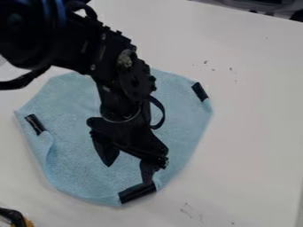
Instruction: Fold the cloth from top rightto bottom left
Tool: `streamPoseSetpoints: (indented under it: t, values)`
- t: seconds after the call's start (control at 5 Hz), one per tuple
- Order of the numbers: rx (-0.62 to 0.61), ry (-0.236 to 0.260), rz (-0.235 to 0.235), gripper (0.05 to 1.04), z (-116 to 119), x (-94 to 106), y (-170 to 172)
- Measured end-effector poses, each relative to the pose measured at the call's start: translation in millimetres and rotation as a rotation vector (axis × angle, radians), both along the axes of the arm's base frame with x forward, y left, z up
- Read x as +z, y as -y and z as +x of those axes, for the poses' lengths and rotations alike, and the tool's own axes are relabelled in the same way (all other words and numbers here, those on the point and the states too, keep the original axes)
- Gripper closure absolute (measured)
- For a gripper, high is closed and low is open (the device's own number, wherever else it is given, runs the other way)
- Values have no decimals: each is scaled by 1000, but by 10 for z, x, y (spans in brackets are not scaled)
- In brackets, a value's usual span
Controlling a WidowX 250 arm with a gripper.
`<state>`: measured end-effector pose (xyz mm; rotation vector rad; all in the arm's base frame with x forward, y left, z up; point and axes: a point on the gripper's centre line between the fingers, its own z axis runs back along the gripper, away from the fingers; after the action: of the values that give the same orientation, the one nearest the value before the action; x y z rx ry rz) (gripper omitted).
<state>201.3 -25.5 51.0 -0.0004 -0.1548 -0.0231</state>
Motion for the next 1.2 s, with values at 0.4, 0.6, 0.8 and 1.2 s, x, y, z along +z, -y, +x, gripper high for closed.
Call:
streamPoseSetpoints:
  t: [0.4,0.6,0.8,1.2]
  values:
    - [-71,-19,30,83,324,13,177]
    - [-137,-7,52,83,707,15,366]
    - [-168,22,36,83,1063,-72,491]
    - [-149,81,52,83,1731,-120,325]
